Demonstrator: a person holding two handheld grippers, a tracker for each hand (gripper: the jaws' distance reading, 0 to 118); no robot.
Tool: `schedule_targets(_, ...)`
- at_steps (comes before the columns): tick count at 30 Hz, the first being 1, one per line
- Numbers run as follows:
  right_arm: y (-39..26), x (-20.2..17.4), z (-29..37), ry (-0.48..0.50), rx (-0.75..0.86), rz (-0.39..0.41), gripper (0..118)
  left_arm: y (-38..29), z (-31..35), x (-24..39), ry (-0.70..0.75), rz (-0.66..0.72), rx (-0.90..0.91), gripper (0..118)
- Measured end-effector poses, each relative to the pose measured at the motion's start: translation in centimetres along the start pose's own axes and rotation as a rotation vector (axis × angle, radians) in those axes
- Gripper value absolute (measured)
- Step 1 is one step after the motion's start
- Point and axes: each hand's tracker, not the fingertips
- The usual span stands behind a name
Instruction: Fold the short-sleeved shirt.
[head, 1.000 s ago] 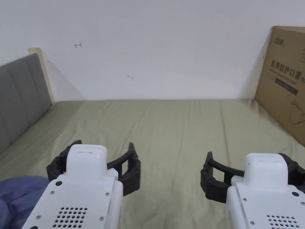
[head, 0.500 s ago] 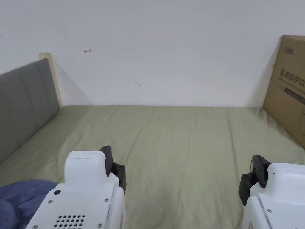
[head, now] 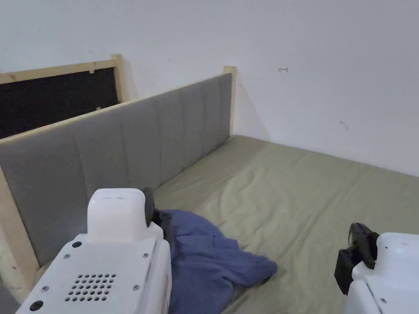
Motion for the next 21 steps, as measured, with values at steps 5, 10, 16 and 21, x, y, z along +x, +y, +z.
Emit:
schedule_targets(5, -0.5, -2.7, -0.9, 0.074, -0.037, -0.019, 0, -0.8, -0.7, -2.9, 0.06, 0.006, -0.038, 0)
schedule_targets(10, -1.6, -3.4, -1.8, 0.086, -0.096, -0.01, 0, -3.0, -2.9, -2.5, 0.014, 0.004, -0.144, 0)
schedule_targets(16, -2.9, -2.3, -2.7, 0.034, -0.156, 0.016, 0, -9.1, -12.3, 0.5, -0.142, -0.043, -0.4, 95)
schedule_targets(21, -4.5, -0.1, -4.0, -0.027, -0.238, -0.009, 0, -15.4, -20.8, 4.7, -0.257, 0.036, -0.672, 115)
